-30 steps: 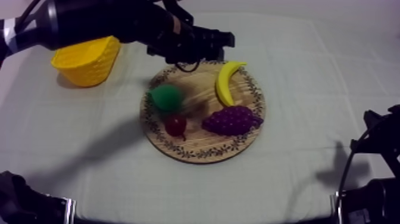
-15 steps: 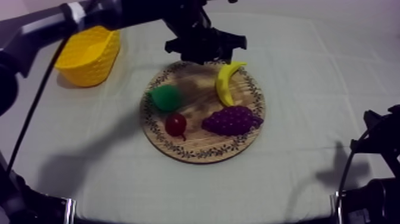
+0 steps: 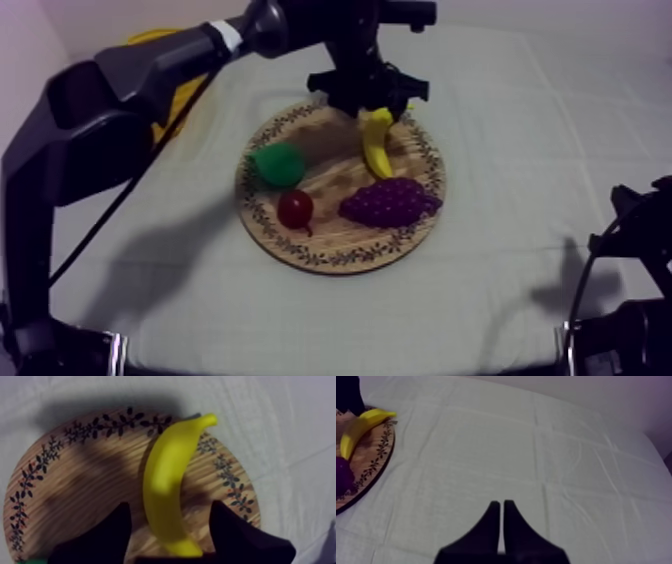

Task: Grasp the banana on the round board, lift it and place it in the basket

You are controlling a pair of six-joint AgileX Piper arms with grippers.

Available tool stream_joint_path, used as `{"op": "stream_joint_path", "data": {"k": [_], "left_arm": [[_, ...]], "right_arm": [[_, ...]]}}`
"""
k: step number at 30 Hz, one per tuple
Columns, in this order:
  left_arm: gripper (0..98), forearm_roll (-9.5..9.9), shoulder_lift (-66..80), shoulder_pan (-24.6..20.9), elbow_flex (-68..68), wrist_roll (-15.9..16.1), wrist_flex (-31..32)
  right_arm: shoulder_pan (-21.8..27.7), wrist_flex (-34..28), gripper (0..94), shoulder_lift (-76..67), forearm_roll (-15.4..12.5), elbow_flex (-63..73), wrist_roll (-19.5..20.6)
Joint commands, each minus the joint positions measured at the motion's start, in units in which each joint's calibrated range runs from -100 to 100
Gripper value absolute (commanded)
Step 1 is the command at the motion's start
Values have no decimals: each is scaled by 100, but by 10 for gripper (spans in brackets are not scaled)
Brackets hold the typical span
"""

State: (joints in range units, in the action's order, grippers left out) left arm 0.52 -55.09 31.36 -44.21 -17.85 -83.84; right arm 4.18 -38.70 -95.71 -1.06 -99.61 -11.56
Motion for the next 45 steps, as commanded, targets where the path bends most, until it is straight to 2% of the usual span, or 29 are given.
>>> {"op": "stream_joint_path", "data": {"k": [1, 12, 24, 29, 32, 37, 45], "left_arm": [[595, -20, -285, -5, -422, 50, -258], [518, -27, -1242, 6, -1913, 67, -1471], [302, -126, -1555, -52, -2326, 57, -1597], [275, -135, -1545, -63, -2346, 50, -1599], [269, -36, -1410, -49, -2273, 62, -1600], [273, 253, -845, -161, -1812, 151, -1600], [268, 762, 528, -740, -834, 362, -1600]], "right_arm": [[3, -1, 4, -5, 1, -5, 1], [3, -1, 4, -5, 1, -5, 1], [3, -1, 4, -5, 1, -5, 1], [3, -1, 4, -5, 1, -5, 1], [3, -1, 4, -5, 1, -5, 1], [3, -1, 4, -5, 1, -5, 0], [3, -1, 4, -5, 1, -5, 0]]}}
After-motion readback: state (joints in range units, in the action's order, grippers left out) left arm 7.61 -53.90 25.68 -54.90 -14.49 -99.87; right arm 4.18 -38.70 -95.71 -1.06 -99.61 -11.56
